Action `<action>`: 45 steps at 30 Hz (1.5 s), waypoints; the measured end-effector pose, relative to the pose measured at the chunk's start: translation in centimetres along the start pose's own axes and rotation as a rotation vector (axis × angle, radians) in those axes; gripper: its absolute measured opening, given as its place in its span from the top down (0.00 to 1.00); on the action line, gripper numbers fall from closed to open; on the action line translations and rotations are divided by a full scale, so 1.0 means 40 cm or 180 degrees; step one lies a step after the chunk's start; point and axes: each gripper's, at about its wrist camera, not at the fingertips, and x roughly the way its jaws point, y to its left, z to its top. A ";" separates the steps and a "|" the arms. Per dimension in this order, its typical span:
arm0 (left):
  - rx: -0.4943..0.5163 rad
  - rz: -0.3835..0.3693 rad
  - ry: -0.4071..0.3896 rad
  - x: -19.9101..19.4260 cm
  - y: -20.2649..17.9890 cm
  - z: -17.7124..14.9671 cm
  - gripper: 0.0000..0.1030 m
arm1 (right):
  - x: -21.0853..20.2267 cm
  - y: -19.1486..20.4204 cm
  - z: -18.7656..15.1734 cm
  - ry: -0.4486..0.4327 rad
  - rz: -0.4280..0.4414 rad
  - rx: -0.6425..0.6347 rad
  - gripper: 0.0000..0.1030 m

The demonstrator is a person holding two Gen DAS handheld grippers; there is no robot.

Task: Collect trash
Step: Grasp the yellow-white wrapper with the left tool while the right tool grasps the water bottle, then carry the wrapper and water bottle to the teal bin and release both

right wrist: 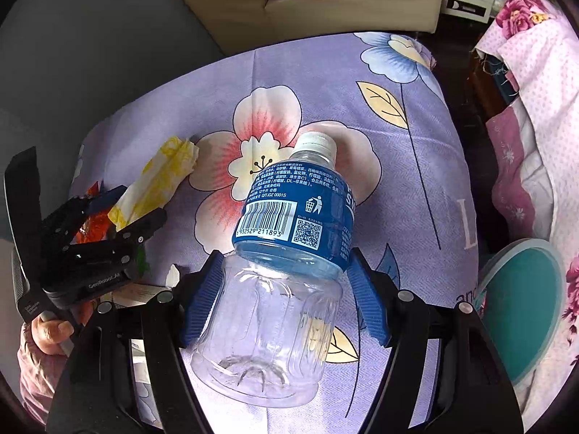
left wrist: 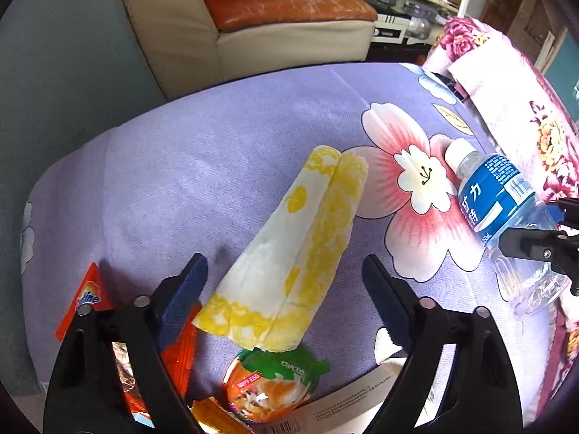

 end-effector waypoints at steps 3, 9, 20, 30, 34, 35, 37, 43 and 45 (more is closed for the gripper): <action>0.0055 0.0062 0.0040 0.012 -0.016 -0.011 0.49 | -0.006 -0.014 -0.012 -0.0010 0.0018 -0.0008 0.36; -0.0074 0.0186 -0.0108 -0.032 -0.038 -0.020 0.87 | -0.031 -0.034 -0.054 -0.0100 -0.0023 -0.0033 0.36; 0.0028 0.0136 -0.0453 -0.197 -0.173 -0.065 0.88 | -0.132 -0.091 -0.151 -0.0316 0.0023 0.0053 0.36; 0.0182 -0.0082 -0.0450 -0.243 -0.344 -0.121 0.88 | -0.269 -0.216 -0.264 -0.0616 0.0004 0.0278 0.36; 0.0301 -0.0185 -0.0412 -0.245 -0.436 -0.134 0.88 | -0.310 -0.289 -0.308 -0.0725 -0.0047 0.0411 0.36; 0.0322 -0.0221 -0.0397 -0.242 -0.458 -0.135 0.88 | -0.318 -0.305 -0.317 -0.0747 -0.0061 0.0439 0.36; 0.0372 -0.0271 -0.0366 -0.237 -0.502 -0.136 0.88 | -0.331 -0.338 -0.337 -0.0797 -0.0095 0.0490 0.36; 0.0544 -0.0372 -0.0248 -0.201 -0.635 -0.137 0.88 | -0.354 -0.436 -0.387 -0.0881 -0.0106 0.0655 0.36; 0.0586 -0.0419 -0.0201 -0.185 -0.676 -0.137 0.88 | -0.358 -0.475 -0.402 -0.0900 -0.0124 0.0740 0.36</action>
